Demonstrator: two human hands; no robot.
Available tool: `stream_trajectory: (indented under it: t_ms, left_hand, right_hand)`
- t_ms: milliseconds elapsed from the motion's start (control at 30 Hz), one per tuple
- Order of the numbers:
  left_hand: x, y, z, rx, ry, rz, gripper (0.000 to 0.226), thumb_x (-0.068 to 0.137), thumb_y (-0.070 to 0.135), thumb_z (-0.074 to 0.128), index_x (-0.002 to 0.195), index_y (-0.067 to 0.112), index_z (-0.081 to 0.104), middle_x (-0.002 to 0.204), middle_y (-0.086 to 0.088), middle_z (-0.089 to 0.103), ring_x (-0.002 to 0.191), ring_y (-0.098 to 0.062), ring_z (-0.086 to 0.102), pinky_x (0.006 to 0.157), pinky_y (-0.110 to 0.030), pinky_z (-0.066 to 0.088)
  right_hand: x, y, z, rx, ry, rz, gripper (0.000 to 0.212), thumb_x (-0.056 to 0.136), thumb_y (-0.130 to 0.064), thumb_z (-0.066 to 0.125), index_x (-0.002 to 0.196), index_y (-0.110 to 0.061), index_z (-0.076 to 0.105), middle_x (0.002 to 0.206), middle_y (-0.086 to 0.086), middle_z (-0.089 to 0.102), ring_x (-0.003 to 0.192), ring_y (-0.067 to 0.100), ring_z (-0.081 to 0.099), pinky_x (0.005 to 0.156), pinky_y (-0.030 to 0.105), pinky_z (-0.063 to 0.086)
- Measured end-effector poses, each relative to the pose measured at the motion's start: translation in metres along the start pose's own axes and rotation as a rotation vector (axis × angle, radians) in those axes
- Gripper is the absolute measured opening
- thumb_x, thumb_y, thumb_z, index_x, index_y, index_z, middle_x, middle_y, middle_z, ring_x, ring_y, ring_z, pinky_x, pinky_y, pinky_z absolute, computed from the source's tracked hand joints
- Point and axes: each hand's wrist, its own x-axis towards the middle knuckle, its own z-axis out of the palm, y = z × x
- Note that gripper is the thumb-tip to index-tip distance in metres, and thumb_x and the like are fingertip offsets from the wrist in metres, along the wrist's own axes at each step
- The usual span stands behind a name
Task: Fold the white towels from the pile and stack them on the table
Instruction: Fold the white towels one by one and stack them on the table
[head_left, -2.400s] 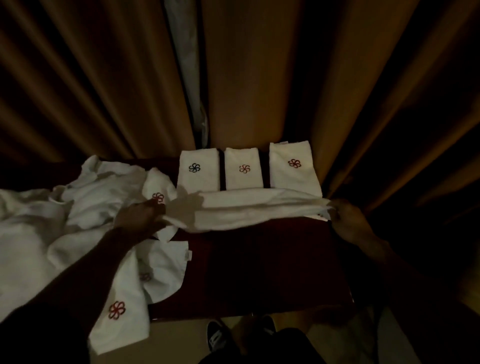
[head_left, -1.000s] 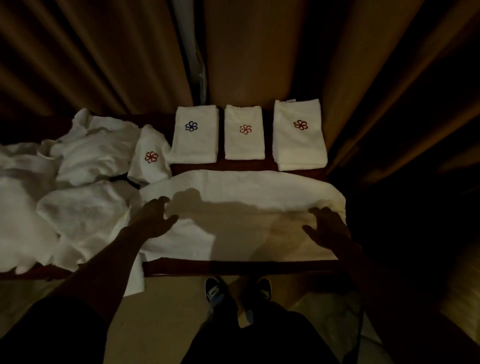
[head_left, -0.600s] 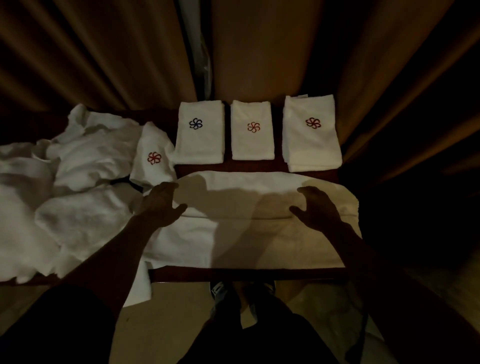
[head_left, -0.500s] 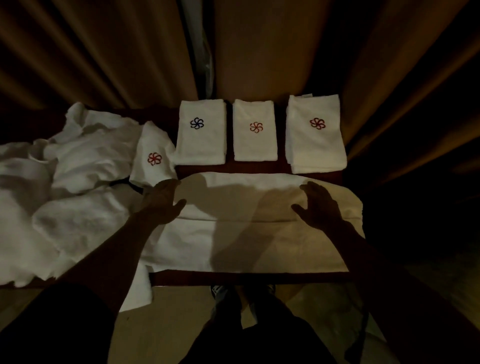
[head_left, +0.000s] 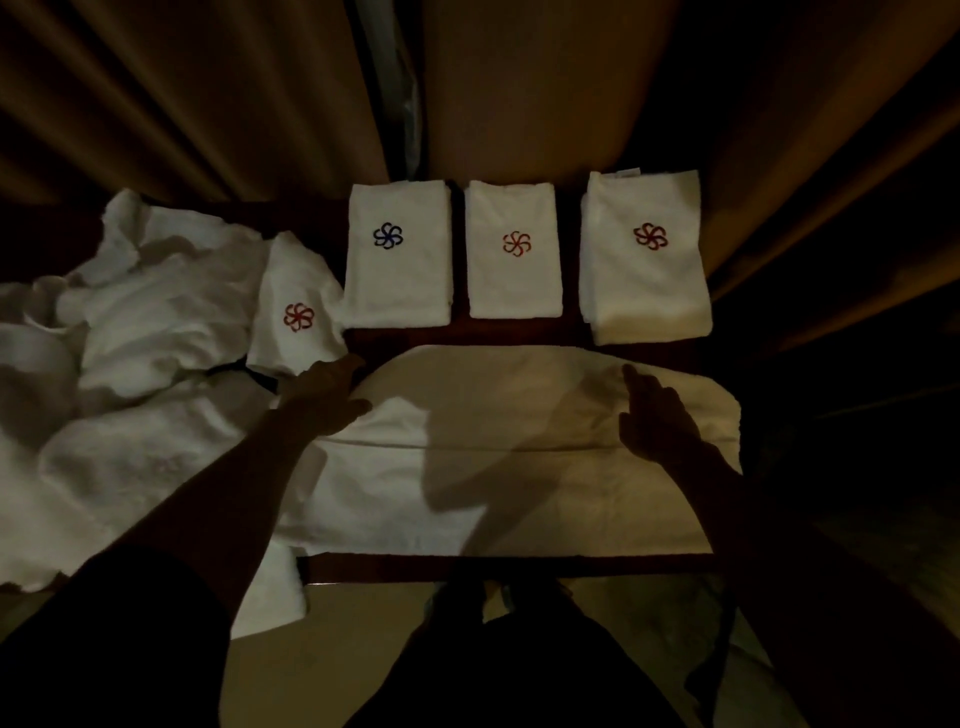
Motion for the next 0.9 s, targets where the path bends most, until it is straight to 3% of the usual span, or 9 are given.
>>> stream_trajectory:
  t_ms: [100, 300, 400, 567, 700, 767, 833, 900]
  left_hand:
    - [-0.003, 0.001, 0.002, -0.030, 0.035, 0.011, 0.070, 0.085, 0.047, 0.073, 0.143, 0.017, 0.048, 0.135, -0.013, 0.057, 0.123, -0.034, 0.053, 0.100, -0.043, 0.045]
    - [-0.014, 0.004, 0.002, -0.080, 0.107, 0.004, 0.063, 0.083, 0.044, 0.077, 0.133, 0.012, 0.056, 0.134, -0.012, 0.057, 0.124, -0.032, 0.051, 0.102, -0.040, 0.040]
    - [-0.018, 0.006, -0.005, -0.107, 0.146, 0.012, 0.051, 0.078, 0.045, 0.081, 0.115, 0.016, 0.061, 0.117, -0.009, 0.064, 0.108, -0.031, 0.058, 0.089, -0.037, 0.044]
    - [-0.021, 0.006, -0.017, -0.194, 0.151, 0.013, 0.048, 0.076, 0.040, 0.083, 0.110, 0.015, 0.060, 0.107, -0.010, 0.065, 0.096, -0.028, 0.059, 0.079, -0.035, 0.047]
    - [-0.026, 0.004, -0.034, -0.210, 0.271, 0.020, 0.041, 0.081, 0.037, 0.080, 0.109, 0.017, 0.057, 0.108, -0.011, 0.064, 0.100, -0.035, 0.059, 0.081, -0.038, 0.047]
    - [-0.028, 0.004, -0.046, -0.166, 0.342, 0.027, 0.041, 0.081, 0.035, 0.080, 0.111, 0.016, 0.059, 0.108, -0.012, 0.066, 0.101, -0.036, 0.061, 0.083, -0.041, 0.047]
    - [-0.029, 0.005, -0.058, -0.141, 0.421, 0.050, 0.036, 0.080, 0.030, 0.081, 0.105, 0.013, 0.062, 0.103, -0.013, 0.067, 0.097, -0.036, 0.062, 0.081, -0.041, 0.049]
    - [-0.030, 0.005, -0.066, -0.076, 0.550, 0.065, 0.027, 0.079, 0.027, 0.081, 0.096, 0.013, 0.064, 0.095, -0.012, 0.068, 0.089, -0.036, 0.063, 0.075, -0.041, 0.051]
  right_hand:
    - [-0.003, 0.007, 0.004, 0.034, 0.012, -0.027, 0.078, 0.100, -0.035, 0.054, 0.160, -0.023, 0.006, 0.139, 0.017, 0.049, 0.117, 0.033, 0.055, 0.094, 0.044, 0.050]
    - [-0.010, 0.012, 0.013, -0.075, 0.059, 0.000, 0.057, 0.093, -0.038, 0.064, 0.144, -0.023, 0.042, 0.148, 0.012, 0.039, 0.133, 0.035, 0.040, 0.101, 0.047, 0.045]
    - [-0.014, 0.007, 0.002, -0.082, 0.193, 0.012, 0.046, 0.088, -0.025, 0.071, 0.130, -0.015, 0.055, 0.140, 0.015, 0.042, 0.130, 0.038, 0.039, 0.097, 0.052, 0.044]
    - [-0.011, 0.013, -0.018, 0.134, 0.461, -0.124, 0.039, 0.086, -0.023, 0.069, 0.119, -0.002, 0.064, 0.115, 0.021, 0.066, 0.108, 0.045, 0.062, 0.087, 0.053, 0.051]
    - [-0.017, 0.001, -0.056, 0.192, 0.598, -0.172, 0.019, 0.090, -0.018, 0.066, 0.105, -0.007, 0.062, 0.088, 0.017, 0.067, 0.083, 0.043, 0.067, 0.069, 0.045, 0.053]
    - [-0.016, -0.002, -0.076, 0.141, 0.534, -0.103, 0.013, 0.093, -0.024, 0.059, 0.104, -0.016, 0.058, 0.082, 0.009, 0.061, 0.082, 0.037, 0.064, 0.073, 0.042, 0.050]
    - [-0.015, -0.002, -0.090, 0.144, 0.401, -0.026, 0.018, 0.094, -0.030, 0.058, 0.110, -0.022, 0.057, 0.093, 0.009, 0.063, 0.092, 0.036, 0.062, 0.083, 0.042, 0.047]
    - [-0.017, -0.002, -0.093, 0.129, 0.439, -0.038, 0.026, 0.093, -0.036, 0.062, 0.115, -0.022, 0.061, 0.102, 0.009, 0.067, 0.099, 0.037, 0.063, 0.089, 0.045, 0.047]
